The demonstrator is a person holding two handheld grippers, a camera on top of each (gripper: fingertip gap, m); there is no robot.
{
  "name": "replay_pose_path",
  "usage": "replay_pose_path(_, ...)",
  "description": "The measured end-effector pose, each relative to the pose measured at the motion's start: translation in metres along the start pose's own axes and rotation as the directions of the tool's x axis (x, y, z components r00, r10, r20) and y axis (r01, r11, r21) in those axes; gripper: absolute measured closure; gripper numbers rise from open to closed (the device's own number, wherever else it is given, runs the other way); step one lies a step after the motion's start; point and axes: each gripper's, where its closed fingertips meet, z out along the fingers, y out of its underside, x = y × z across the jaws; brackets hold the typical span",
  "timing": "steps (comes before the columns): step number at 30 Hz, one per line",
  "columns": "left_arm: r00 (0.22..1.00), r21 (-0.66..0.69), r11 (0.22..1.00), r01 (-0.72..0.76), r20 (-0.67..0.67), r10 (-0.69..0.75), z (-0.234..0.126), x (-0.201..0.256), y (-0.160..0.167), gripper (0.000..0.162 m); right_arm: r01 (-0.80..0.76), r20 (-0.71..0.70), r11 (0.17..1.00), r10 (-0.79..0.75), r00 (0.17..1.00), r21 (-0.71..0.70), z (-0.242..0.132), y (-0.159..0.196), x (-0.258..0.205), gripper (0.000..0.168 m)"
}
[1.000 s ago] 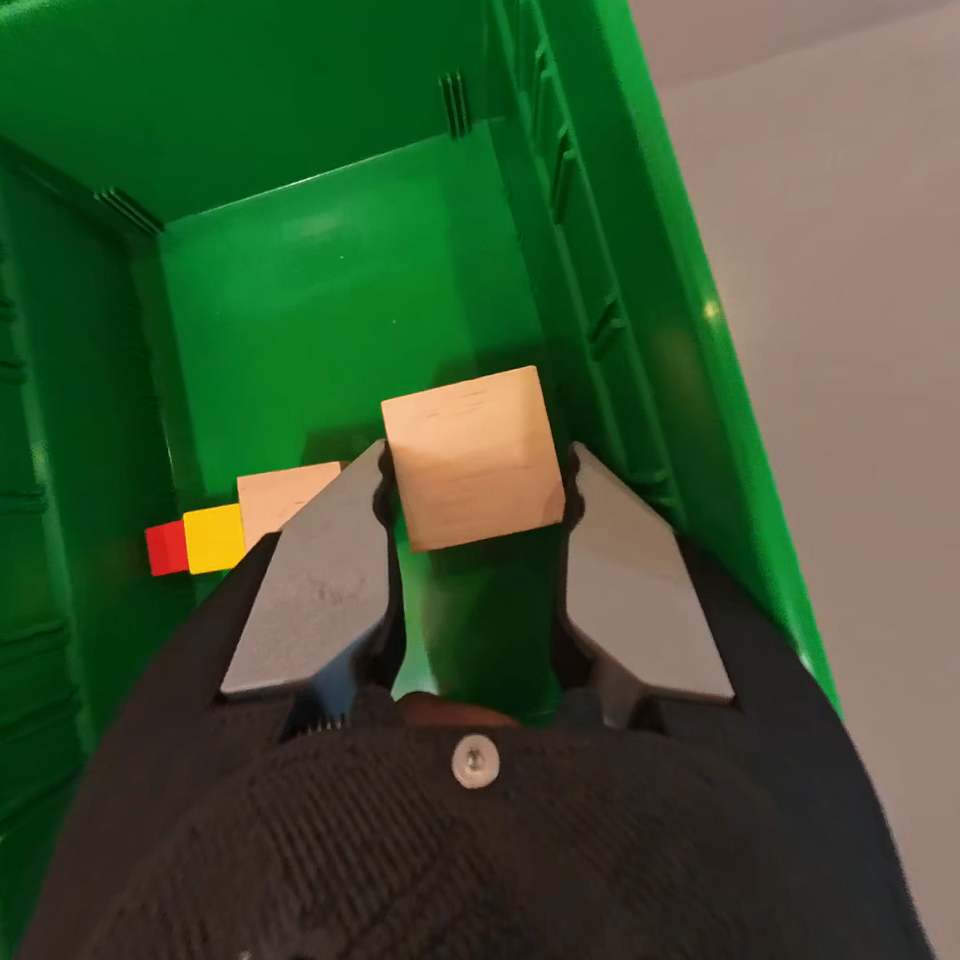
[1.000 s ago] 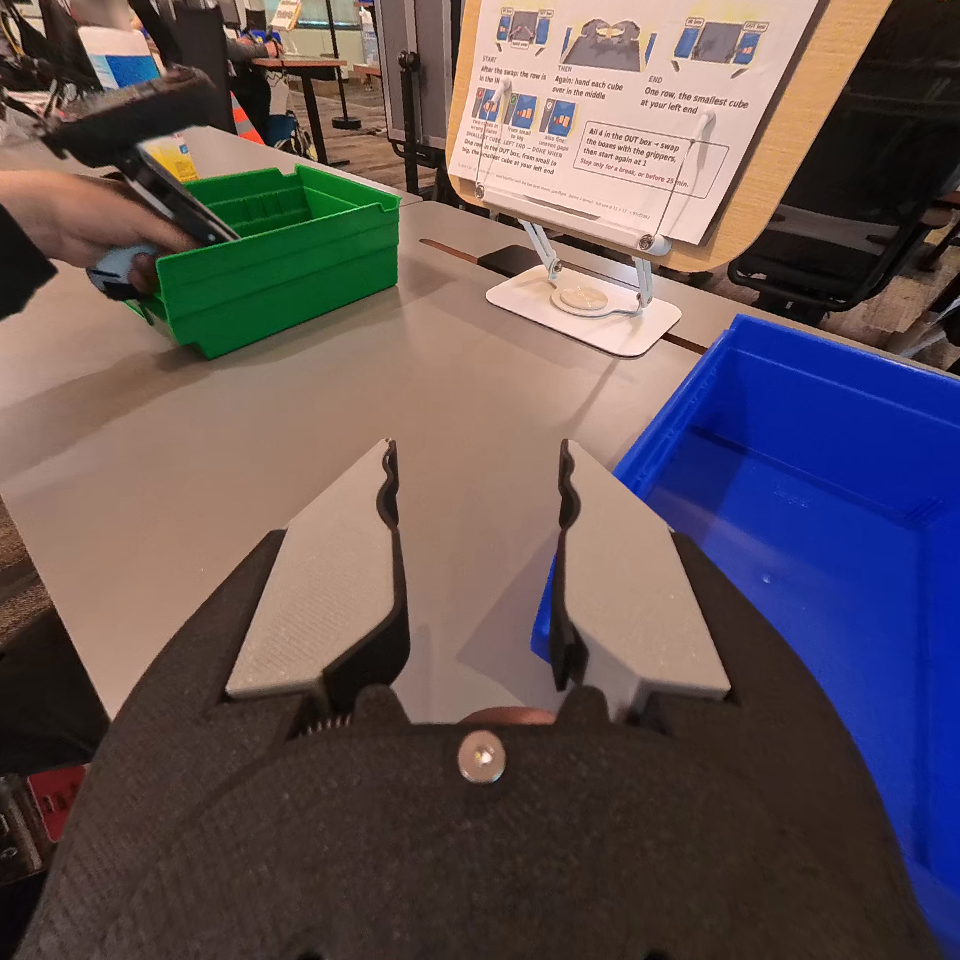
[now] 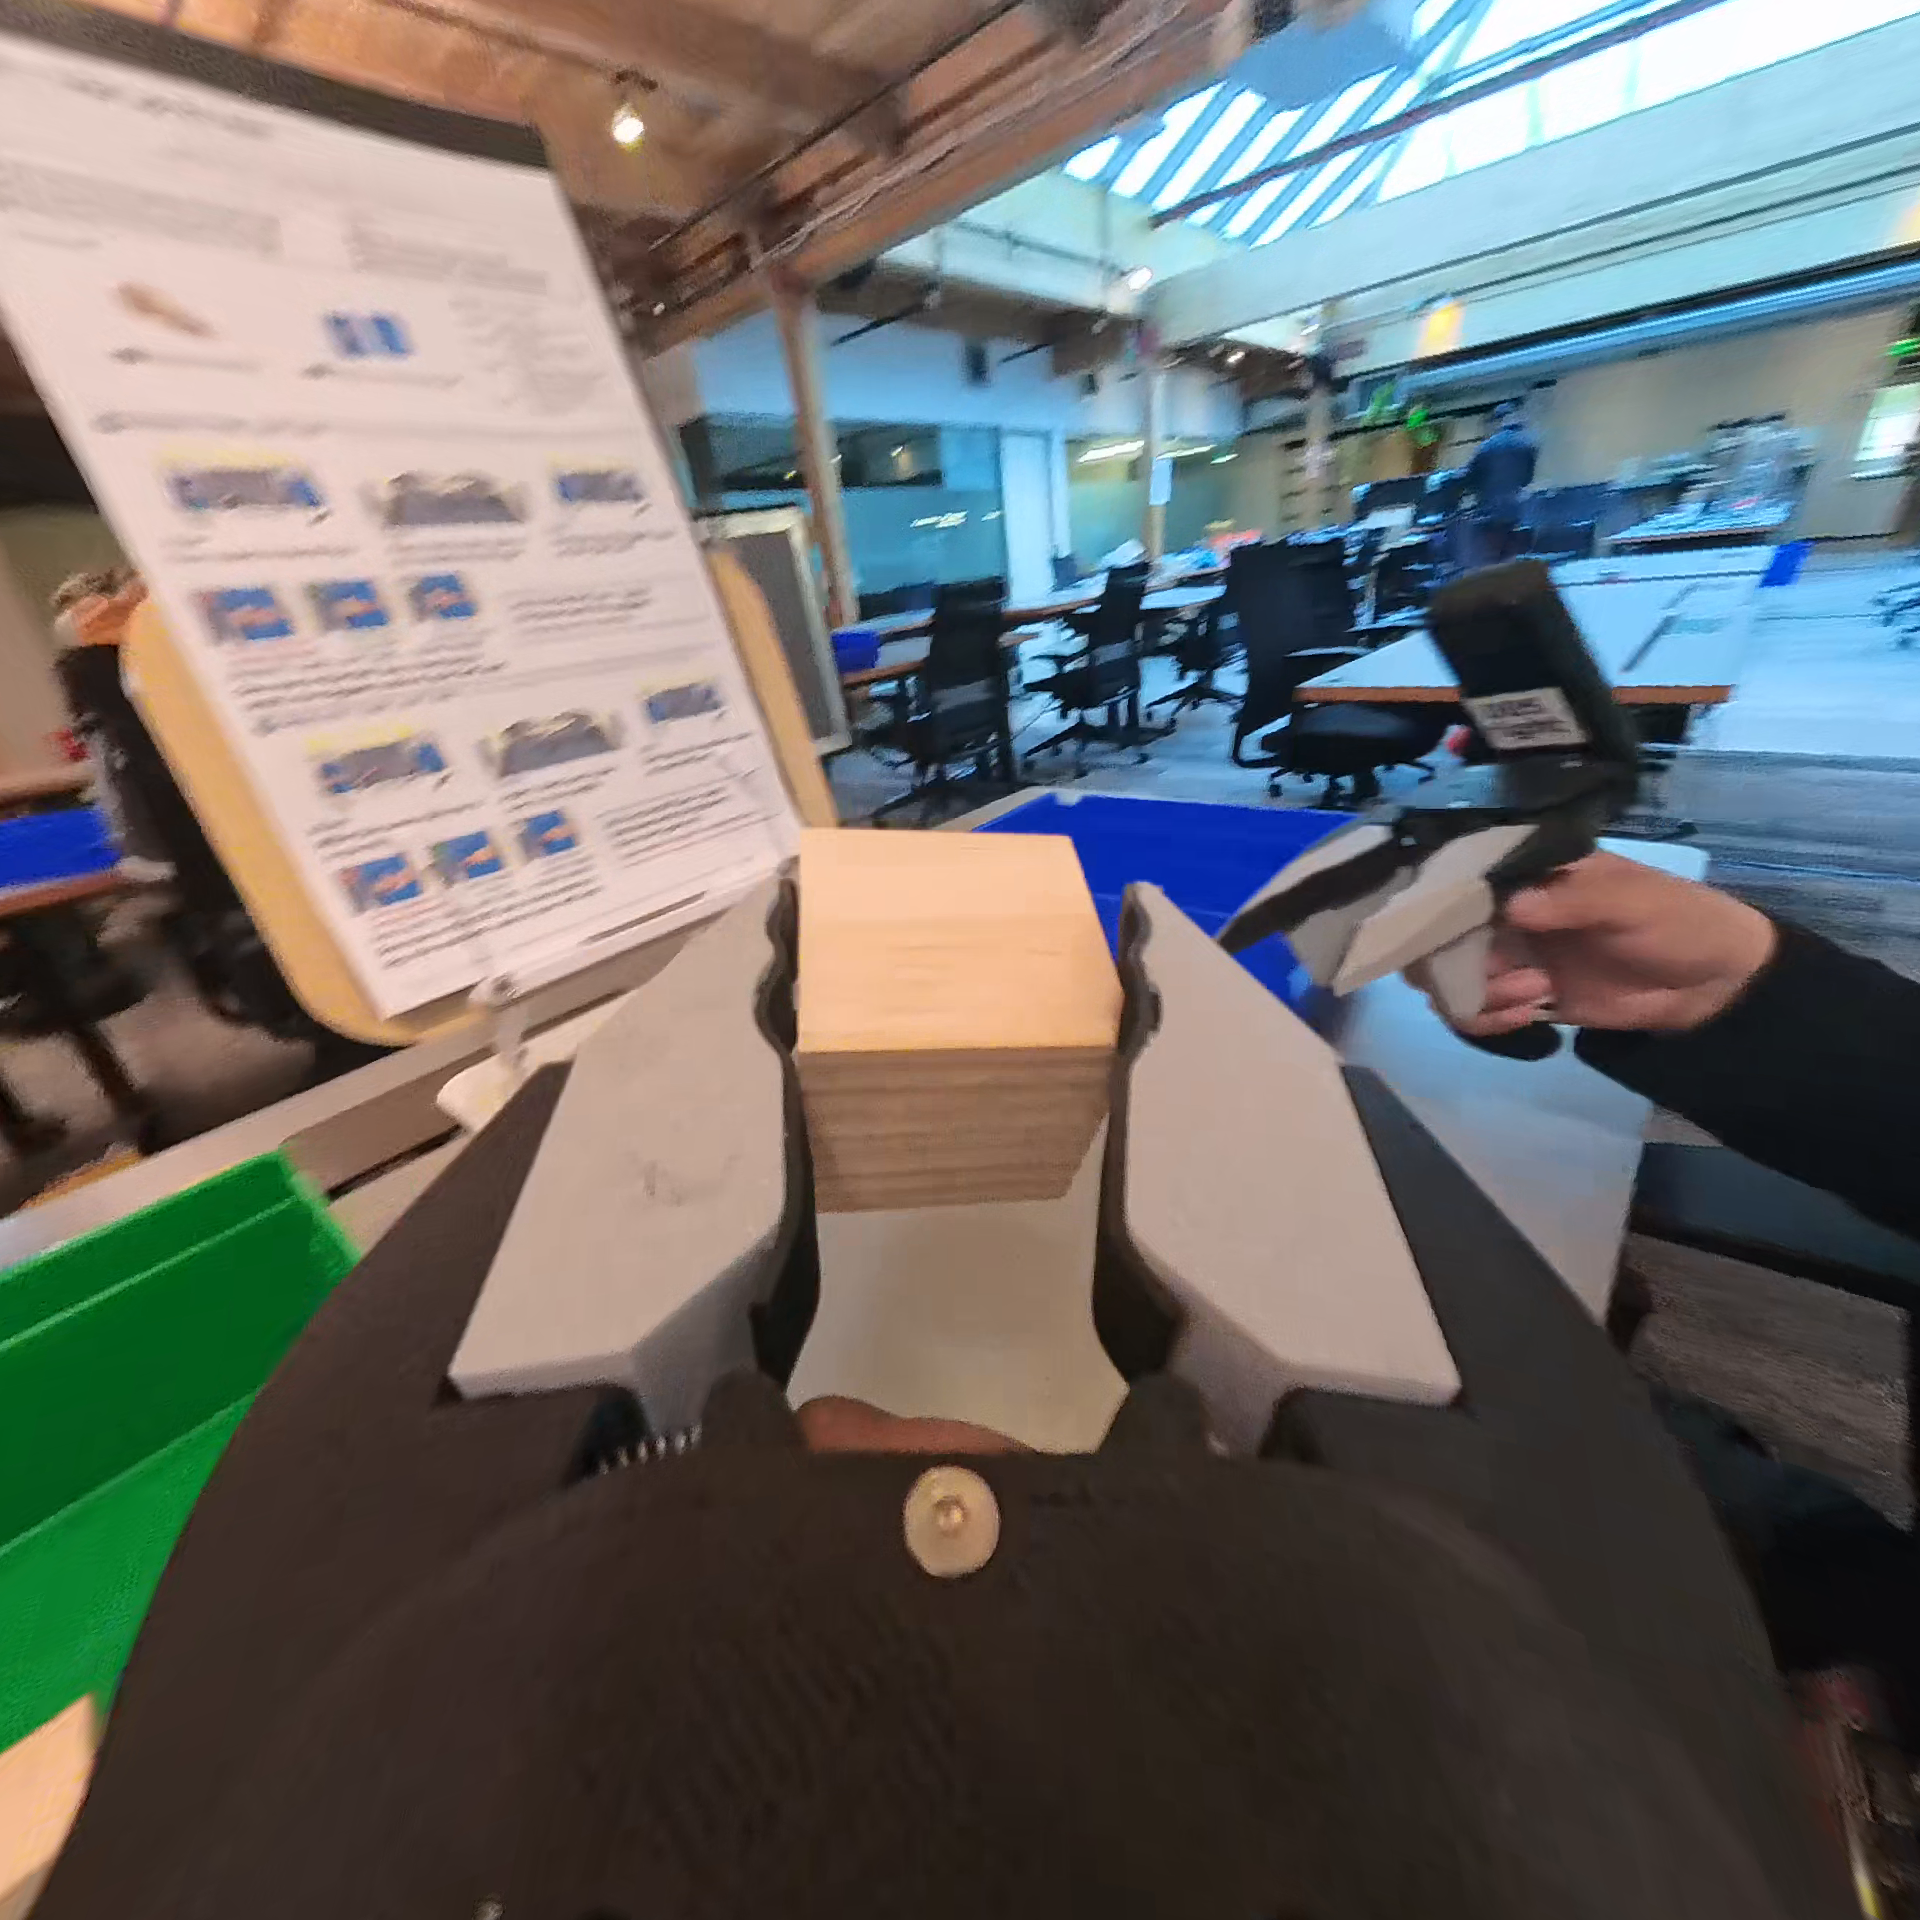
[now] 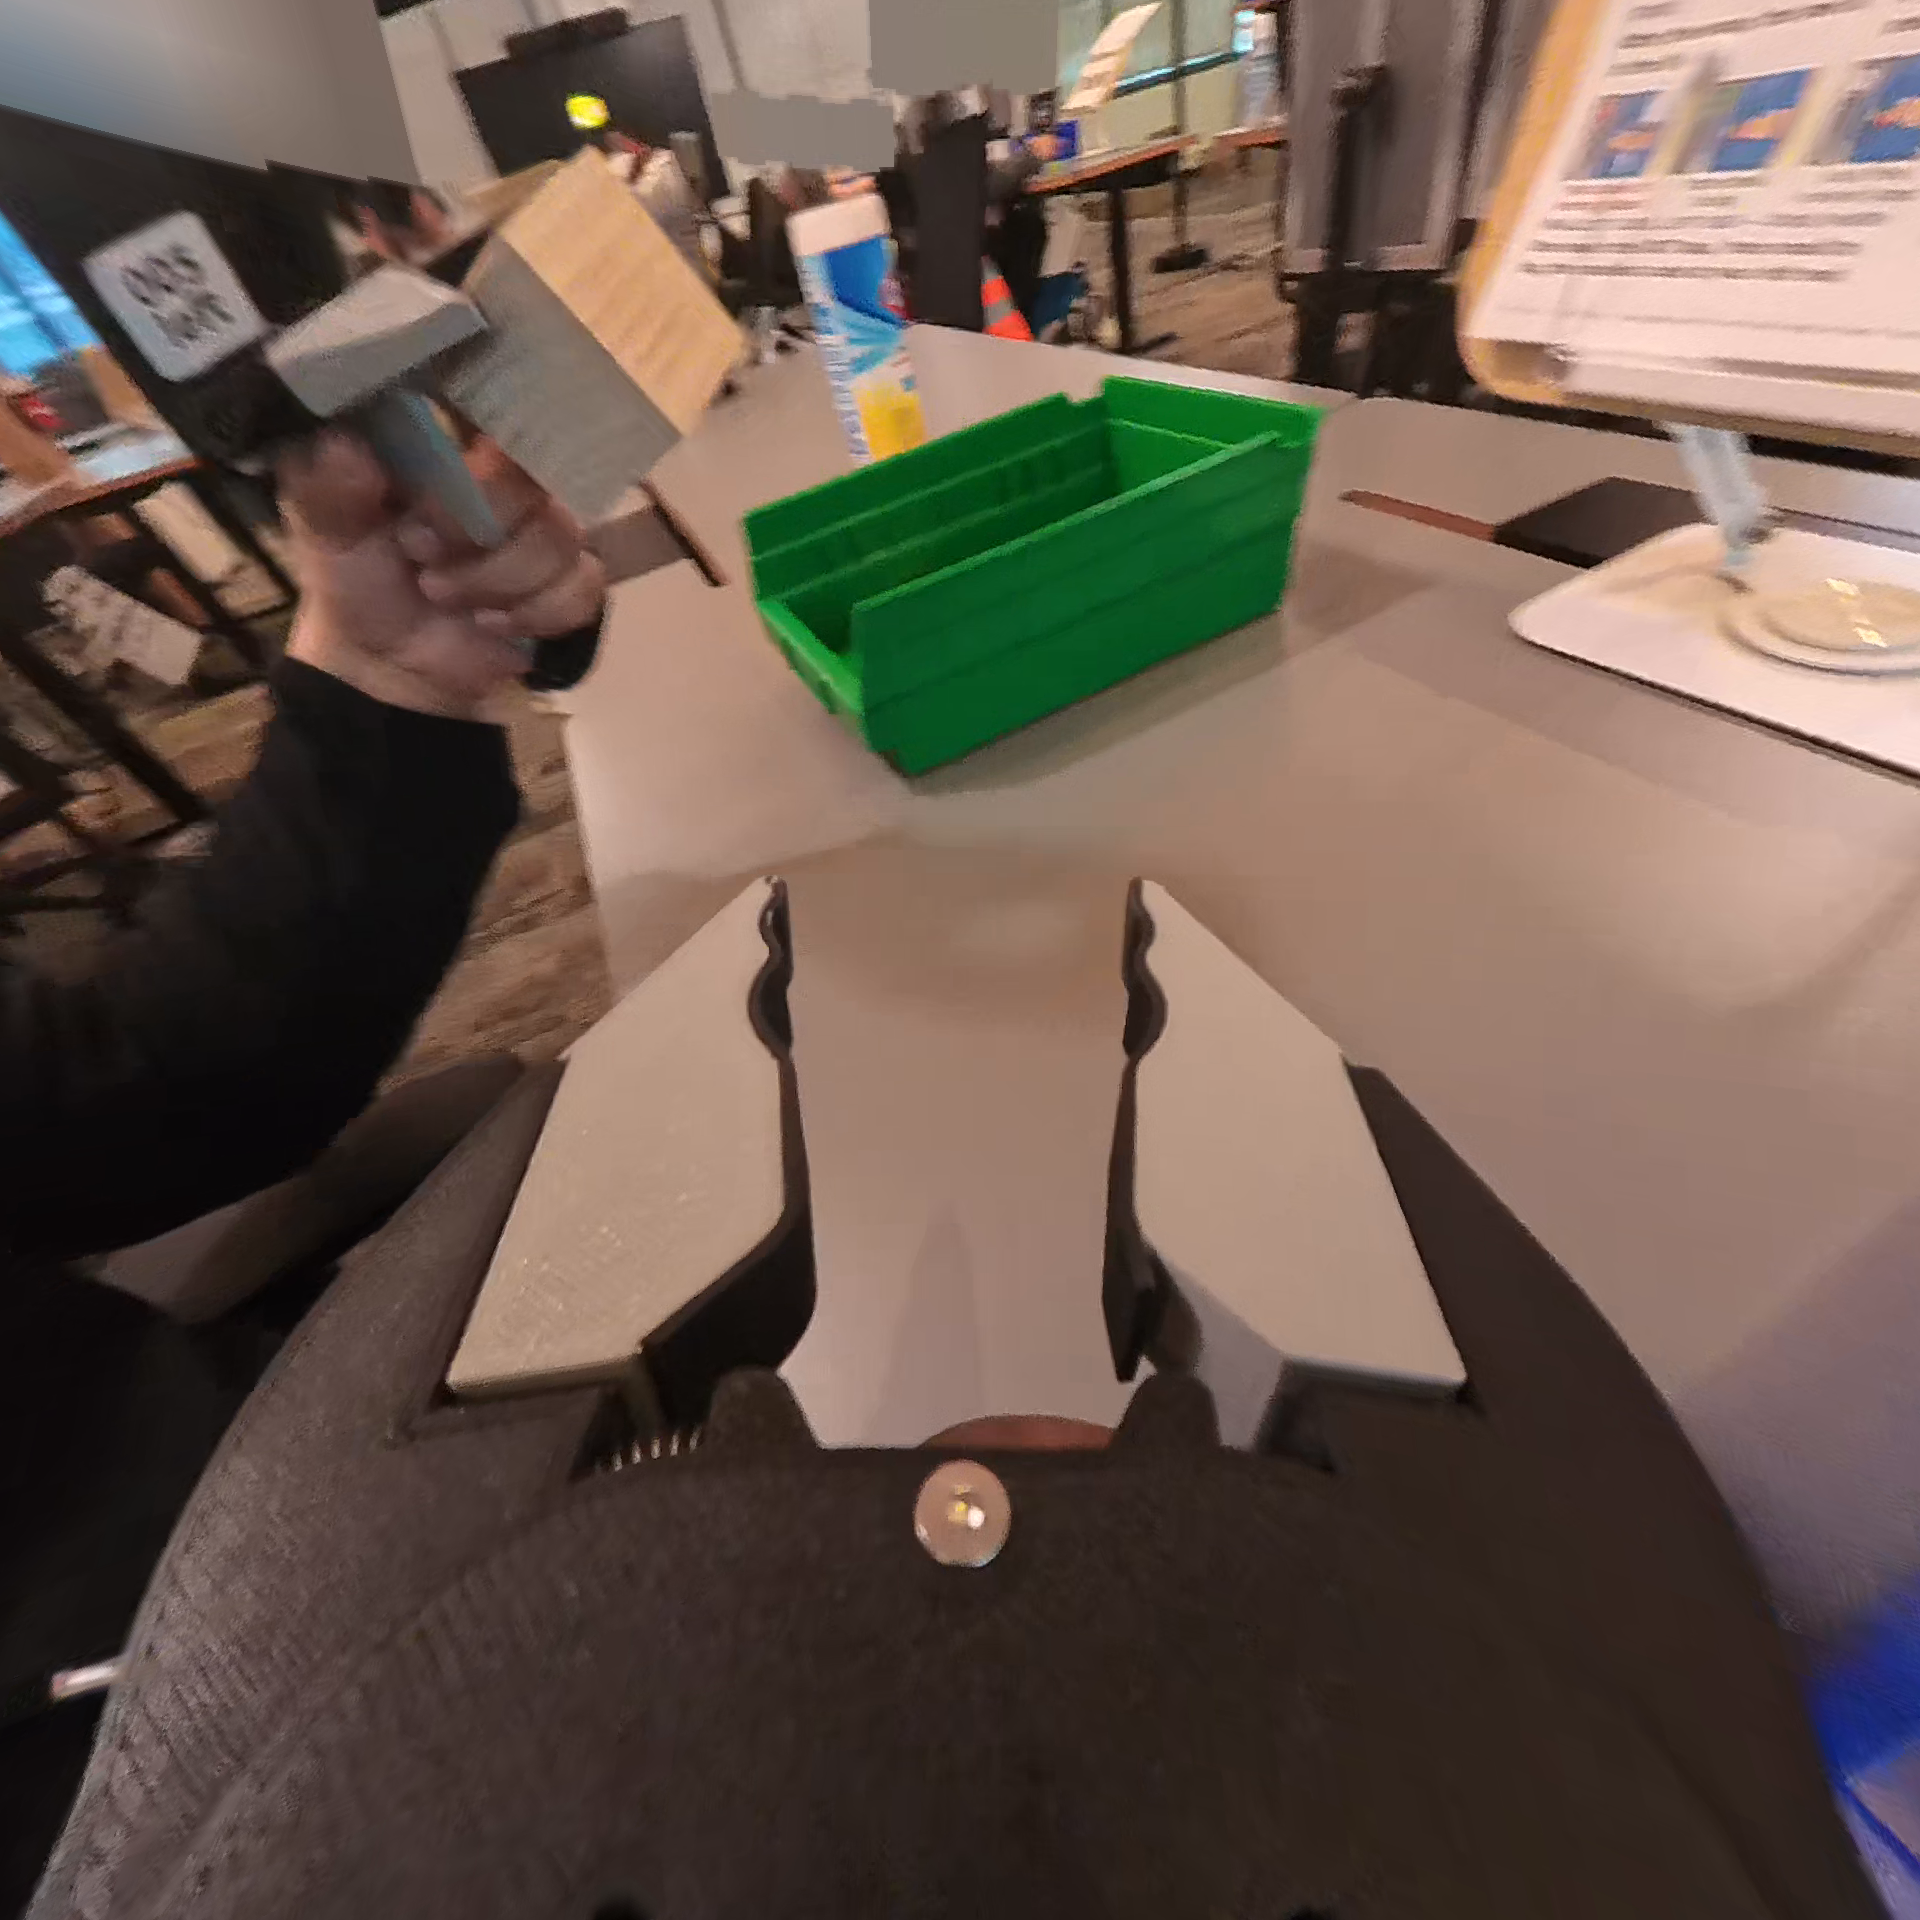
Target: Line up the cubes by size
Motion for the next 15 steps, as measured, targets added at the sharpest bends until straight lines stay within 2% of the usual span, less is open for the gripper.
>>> replay_pose_path(4,0.998,0.055,0.998,-0.041,-0.045,0.043,0.011,0.036,-0.003,0.102,-0.055,0.215,0.998,0.050,0.975,0.017,0.020,-0.017,-0.042,0.105)
replay_pose_path(7,0.990,0.093,0.993,-0.078,-0.110,0.088,0.017,0.066,-0.004,0.103,-0.135,0.360,0.991,0.130,0.924,-0.010,0.027,-0.019,-0.062,0.104)
replay_pose_path(11,0.953,0.191,0.967,-0.168,-0.219,0.208,0.018,0.107,-0.013,0.103,-0.225,0.505,0.972,0.225,0.833,-0.060,0.021,-0.018,-0.079,0.104)
replay_pose_path(15,0.892,0.274,0.926,-0.260,-0.298,0.339,0.015,0.138,-0.008,0.102,-0.314,0.675,0.947,0.279,0.683,-0.074,0.000,-0.030,-0.103,0.104)
